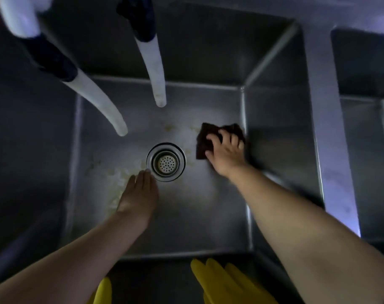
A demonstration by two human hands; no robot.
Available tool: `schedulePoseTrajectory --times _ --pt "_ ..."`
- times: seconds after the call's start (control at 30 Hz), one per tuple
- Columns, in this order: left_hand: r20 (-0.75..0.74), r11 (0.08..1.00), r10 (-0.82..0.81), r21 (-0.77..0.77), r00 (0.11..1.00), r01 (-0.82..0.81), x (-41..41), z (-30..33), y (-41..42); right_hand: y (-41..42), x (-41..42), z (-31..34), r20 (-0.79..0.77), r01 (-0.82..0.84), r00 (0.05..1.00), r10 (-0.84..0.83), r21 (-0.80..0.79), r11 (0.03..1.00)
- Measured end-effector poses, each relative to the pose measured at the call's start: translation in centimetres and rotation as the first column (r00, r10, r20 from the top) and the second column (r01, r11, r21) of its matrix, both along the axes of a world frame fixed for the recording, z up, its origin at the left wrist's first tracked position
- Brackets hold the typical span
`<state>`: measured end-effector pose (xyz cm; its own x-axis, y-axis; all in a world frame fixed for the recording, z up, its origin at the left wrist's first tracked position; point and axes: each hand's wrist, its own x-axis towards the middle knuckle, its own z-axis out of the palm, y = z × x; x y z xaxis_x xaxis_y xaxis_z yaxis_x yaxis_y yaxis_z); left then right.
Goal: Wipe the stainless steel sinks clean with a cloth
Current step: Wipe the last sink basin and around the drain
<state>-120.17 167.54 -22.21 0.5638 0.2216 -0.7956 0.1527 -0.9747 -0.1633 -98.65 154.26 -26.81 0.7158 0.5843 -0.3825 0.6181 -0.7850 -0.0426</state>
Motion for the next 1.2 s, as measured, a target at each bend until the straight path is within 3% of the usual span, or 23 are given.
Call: schedulePoseTrajectory --times 0.17,0.37,0.53,0.63,0.73,0.83,0.93,1.03,1.2 --pt "0.021 0.991 -0.137 0.013 0.990 0.137 0.6 -1.6 -1.1 3.3 5.0 -1.3 0.015 0.102 0.995 -0.102 0.002 0.995" --pt "0.066 0.971 -0.235 0.060 0.970 0.232 0.3 -2.0 -2.3 -2.6 -1.8 0.7 -0.107 0.128 0.986 -0.127 0.007 0.992" --pt "0.110 0.961 -0.274 0.079 0.955 0.266 0.0 -2.2 -2.6 -9.8 -10.4 4.2 -0.336 0.018 0.936 -0.100 -0.241 0.970" --pt "0.139 0.967 -0.253 0.078 0.957 0.244 -0.1 -1.9 -2.7 -12.3 -13.4 5.4 -0.529 -0.072 0.828 -0.185 -0.428 0.901" --pt "0.149 0.981 -0.192 0.051 0.970 0.187 -0.1 -1.9 -2.6 -13.0 -13.6 5.9 -0.602 -0.098 0.761 -0.242 -0.475 0.874" --pt "0.159 0.988 -0.155 0.039 0.975 0.150 0.0 -2.1 -2.4 -12.1 -13.4 5.2 -0.538 -0.019 0.813 -0.223 -0.407 0.913" --pt "0.188 0.991 -0.135 0.010 0.973 0.136 -0.3 -2.7 -2.4 -9.9 -12.7 3.8 -0.344 0.176 0.899 -0.271 -0.283 0.943" --pt "0.198 0.993 -0.110 -0.028 0.974 0.118 -0.5 -3.2 -2.2 -7.0 -9.8 1.9 -0.133 0.245 0.955 -0.265 -0.150 0.958" --pt "0.187 0.991 -0.120 -0.044 0.975 0.130 -0.2 -3.2 -2.0 -0.4 -0.7 -0.5 0.010 0.394 0.919 -0.393 -0.013 0.919"
